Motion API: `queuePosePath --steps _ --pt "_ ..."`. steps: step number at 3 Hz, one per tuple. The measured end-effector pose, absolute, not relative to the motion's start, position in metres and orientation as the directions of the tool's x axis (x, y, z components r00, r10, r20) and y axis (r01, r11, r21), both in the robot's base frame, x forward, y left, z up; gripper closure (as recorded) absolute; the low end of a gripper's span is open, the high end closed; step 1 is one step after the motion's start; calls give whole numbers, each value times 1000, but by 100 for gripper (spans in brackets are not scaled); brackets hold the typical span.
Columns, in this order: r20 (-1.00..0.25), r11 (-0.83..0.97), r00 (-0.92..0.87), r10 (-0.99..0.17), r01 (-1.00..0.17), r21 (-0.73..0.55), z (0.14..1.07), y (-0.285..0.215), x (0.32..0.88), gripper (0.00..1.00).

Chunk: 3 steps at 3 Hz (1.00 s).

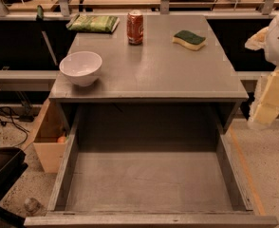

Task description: Place sponge into top drawer

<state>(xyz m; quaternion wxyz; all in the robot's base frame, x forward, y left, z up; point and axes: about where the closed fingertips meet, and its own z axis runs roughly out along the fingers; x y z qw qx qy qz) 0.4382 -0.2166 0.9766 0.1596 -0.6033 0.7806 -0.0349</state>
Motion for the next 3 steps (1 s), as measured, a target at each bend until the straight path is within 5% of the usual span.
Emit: queuePosePath --steps 3 --pt "-352 349 -210 -912 -848 -399 982 -255 493 0"
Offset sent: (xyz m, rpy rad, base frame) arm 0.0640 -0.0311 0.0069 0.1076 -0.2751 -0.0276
